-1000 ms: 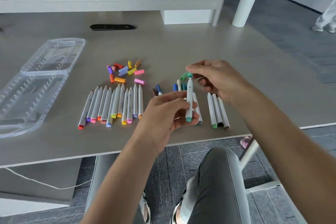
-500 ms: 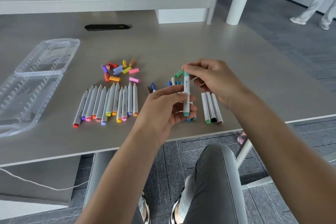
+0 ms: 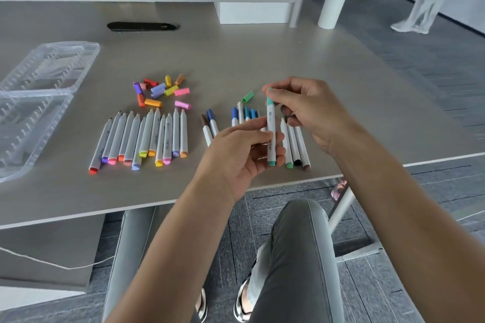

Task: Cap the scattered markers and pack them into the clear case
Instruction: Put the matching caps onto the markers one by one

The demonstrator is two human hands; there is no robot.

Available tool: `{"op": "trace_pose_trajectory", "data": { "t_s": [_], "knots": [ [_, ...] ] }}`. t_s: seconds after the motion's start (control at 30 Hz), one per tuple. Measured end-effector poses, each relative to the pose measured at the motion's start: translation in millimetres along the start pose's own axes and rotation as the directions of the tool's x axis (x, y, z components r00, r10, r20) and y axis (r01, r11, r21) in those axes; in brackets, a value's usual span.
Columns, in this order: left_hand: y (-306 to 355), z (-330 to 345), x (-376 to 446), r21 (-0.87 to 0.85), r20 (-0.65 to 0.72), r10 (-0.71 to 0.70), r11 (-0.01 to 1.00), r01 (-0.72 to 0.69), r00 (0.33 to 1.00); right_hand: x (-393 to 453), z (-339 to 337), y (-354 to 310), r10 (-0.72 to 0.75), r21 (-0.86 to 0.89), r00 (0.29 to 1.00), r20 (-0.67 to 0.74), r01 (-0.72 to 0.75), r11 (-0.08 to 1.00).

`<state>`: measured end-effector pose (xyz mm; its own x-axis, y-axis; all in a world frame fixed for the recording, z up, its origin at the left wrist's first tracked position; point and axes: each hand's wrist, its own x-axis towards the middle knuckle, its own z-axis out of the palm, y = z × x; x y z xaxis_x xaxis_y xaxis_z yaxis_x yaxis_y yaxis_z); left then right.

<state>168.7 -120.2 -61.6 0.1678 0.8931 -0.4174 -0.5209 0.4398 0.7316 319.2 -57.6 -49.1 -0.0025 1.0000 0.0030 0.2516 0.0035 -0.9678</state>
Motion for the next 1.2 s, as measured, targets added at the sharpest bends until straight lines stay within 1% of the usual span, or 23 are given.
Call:
{"op": "trace_pose_trajectory", "data": {
  "t_s": [0.13,0.2,0.3,0.33,0.4,0.47,0.57,0.63,0.7,0.77,0.87,1.0,1.2],
  "knots": [
    [-2.1,3.1,-5.3,-0.015,0.007,0.015,1.0,-0.015,1.0,-1.8,1.4,0.4,-0.024,-0.014,1.0,-0.01,0.024,1.0],
    [-1.5,5.0,-8.1,-0.015,0.01,0.04,0.999,-0.04,0.999,-0.7,2.1,0.6,0.015,-0.023,1.0,-0.015,-0.016,1.0],
    [-0.2,5.2,-10.5,0.044,0.009,0.103,0.994,-0.103,0.995,9.7,-3.2,-1.2,0.109,-0.014,0.993,-0.044,-0.11,0.994],
    [0.4,3.7,-11.4,0.071,-0.002,0.129,0.989,-0.128,0.992,14.3,-6.3,-1.5,0.124,-0.033,0.99,-0.072,-0.127,0.991],
    [1.9,-1.0,-13.2,0.097,-0.032,0.183,0.979,-0.179,0.983,23.4,-11.6,0.8,0.096,-0.169,0.988,-0.12,-0.116,0.979],
    [3.8,-7.0,-15.8,0.093,-0.062,0.219,0.973,-0.213,0.974,29.1,-11.1,6.4,0.051,-0.349,0.993,-0.108,-0.086,0.933],
    [7.0,-14.0,-20.0,0.086,-0.061,0.232,0.97,-0.227,0.971,34.3,-2.5,14.4,0.032,-0.594,0.998,-0.06,-0.061,0.802],
    [9.1,-16.5,-21.9,0.094,-0.053,0.238,0.968,-0.233,0.97,33.9,5.2,14.6,-0.001,-0.682,0.998,-0.056,-0.038,0.73],
    [10.3,-18.1,-23.1,0.103,-0.05,0.239,0.967,-0.233,0.97,32.8,9.1,13.2,-0.042,-0.708,0.997,-0.066,-0.017,0.706],
    [10.7,-19.9,-24.0,0.104,-0.046,0.236,0.968,-0.231,0.971,30.2,7.9,11.6,-0.074,-0.706,0.993,-0.087,-0.009,0.708],
    [9.8,-23.2,-25.3,0.092,-0.04,0.223,0.972,-0.218,0.974,24.3,-3.8,10.2,-0.072,-0.731,0.992,-0.105,-0.028,0.681],
    [7.1,-23.9,-27.2,0.081,-0.033,0.209,0.975,-0.205,0.977,6.1,-11.1,6.9,0.01,-0.801,0.998,-0.067,-0.06,0.596],
    [1.7,-25.6,-30.6,0.097,-0.024,0.214,0.973,-0.211,0.976,-4.8,5.6,-0.4,0.0,-0.894,0.994,-0.107,-0.096,0.437]
  ]
}}
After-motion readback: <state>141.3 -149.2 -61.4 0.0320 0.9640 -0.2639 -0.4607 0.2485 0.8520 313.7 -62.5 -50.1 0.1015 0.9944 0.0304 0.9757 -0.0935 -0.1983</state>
